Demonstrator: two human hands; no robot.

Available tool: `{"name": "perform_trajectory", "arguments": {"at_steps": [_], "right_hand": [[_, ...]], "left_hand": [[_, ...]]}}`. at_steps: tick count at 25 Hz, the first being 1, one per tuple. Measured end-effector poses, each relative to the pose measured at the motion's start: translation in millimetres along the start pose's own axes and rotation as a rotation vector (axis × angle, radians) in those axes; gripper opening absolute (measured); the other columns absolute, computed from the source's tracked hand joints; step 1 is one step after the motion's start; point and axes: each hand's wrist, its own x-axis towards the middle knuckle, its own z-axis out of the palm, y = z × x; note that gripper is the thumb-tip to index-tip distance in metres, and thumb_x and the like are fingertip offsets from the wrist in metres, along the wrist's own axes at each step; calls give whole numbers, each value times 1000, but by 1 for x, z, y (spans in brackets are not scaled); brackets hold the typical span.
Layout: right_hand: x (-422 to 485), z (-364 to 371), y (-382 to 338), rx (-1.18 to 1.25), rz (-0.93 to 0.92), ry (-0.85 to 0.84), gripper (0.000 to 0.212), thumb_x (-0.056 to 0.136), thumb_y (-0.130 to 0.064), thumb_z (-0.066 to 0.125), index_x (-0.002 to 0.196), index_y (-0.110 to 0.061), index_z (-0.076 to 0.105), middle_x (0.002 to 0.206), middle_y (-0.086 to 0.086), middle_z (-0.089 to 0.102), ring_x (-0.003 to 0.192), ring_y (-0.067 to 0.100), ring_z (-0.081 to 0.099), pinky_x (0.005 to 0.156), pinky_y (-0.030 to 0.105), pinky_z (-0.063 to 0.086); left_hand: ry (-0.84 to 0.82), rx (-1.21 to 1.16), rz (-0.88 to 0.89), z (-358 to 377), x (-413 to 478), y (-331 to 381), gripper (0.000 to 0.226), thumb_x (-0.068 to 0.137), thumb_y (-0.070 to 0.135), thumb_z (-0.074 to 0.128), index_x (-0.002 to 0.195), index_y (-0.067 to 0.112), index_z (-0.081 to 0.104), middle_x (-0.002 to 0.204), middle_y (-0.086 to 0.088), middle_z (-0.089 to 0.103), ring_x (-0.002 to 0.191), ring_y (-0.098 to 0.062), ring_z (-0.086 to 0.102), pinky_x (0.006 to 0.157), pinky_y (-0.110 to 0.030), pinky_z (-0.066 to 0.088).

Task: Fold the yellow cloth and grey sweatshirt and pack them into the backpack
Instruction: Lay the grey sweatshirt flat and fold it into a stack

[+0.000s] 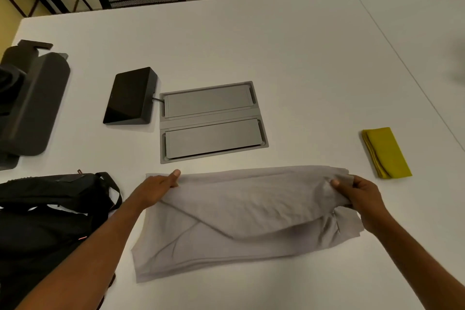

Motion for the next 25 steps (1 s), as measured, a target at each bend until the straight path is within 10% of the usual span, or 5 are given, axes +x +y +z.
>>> {"name": "perform_trajectory", "arguments": {"at_steps": [6,25], "right_hand": [[71,-11,55,-145,164,65,8,92,-14,81,97,-13,74,109,17,73,107,41,69,91,59,62],[83,-7,63,-407,95,252,26,93,-30,79,112,-14,73,112,10,74,112,37,67,97,48,55]], "left_hand": [[-85,416,114,-10,27,-6,19,103,44,67,86,35,68,98,9,73,101,-20,69,83,-32,47],[407,525,54,0,28,-33,18,102,26,70,87,17,71,89,-2,63,87,-30,62,75,-43,44]]}}
